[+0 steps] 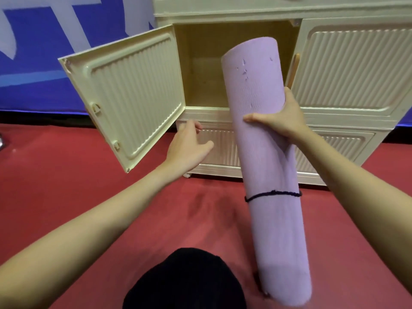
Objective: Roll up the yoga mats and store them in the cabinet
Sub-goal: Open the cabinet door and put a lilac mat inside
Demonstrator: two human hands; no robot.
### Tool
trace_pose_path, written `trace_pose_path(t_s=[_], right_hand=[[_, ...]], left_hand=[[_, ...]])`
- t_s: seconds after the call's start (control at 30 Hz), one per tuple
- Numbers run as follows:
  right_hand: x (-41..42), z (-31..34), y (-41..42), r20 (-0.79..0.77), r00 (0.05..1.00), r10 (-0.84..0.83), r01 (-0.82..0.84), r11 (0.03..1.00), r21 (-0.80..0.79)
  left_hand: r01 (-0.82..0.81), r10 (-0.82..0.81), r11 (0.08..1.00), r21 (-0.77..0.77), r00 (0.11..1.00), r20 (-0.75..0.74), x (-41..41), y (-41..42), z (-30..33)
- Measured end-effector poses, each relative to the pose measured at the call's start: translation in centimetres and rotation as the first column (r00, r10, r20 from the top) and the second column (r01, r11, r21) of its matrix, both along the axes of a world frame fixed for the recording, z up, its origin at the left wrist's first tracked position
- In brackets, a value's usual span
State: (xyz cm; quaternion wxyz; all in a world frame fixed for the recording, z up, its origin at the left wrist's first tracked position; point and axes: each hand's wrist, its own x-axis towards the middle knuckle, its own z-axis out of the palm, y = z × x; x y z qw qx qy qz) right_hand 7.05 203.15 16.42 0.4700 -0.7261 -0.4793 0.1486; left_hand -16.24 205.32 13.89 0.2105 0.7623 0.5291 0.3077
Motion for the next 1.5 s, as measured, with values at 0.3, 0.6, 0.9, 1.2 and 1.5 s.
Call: trace_pose_path(t_s=[0.3, 0.6, 0.9, 1.2, 1.5], right_hand=[[-1.8, 1.8, 5.4, -0.147, 0.989, -0.027, 0.022, 0.999, -0.035], [-2.6, 3.8, 8.2, -0.064, 0.996, -0.058, 0.05, 0.992, -0.112], [2.2, 1.1, 5.5, 0.047, 0.869, -0.493, 0.477, 0.858, 0.191], [4.1, 2.8, 4.0, -0.113, 0.947, -0.301, 0.302, 0.953, -0.01], [4.3, -0.1, -7.1, 0.391, 0.775, -0.497, 0.462, 0.867, 0.186]], left_hand=[[0.251, -0.232, 0.773, -0.583, 0.967, 0.108, 3.1, 1.2, -1.6], [0.155, 0.121, 0.856, -0.494, 0.868, 0.481, 8.4, 2.3, -4.0], [0.169, 0.163, 0.851, -0.498, 0.816, 0.555, 8.2, 5.7, -2.7], [0.236, 0.264, 0.788, -0.568, 0.705, 0.658, 8.6, 4.7, -0.7], [0.158, 0.285, 0.814, -0.56, 0.731, 0.62, 10.0, 3.8, -0.6]])
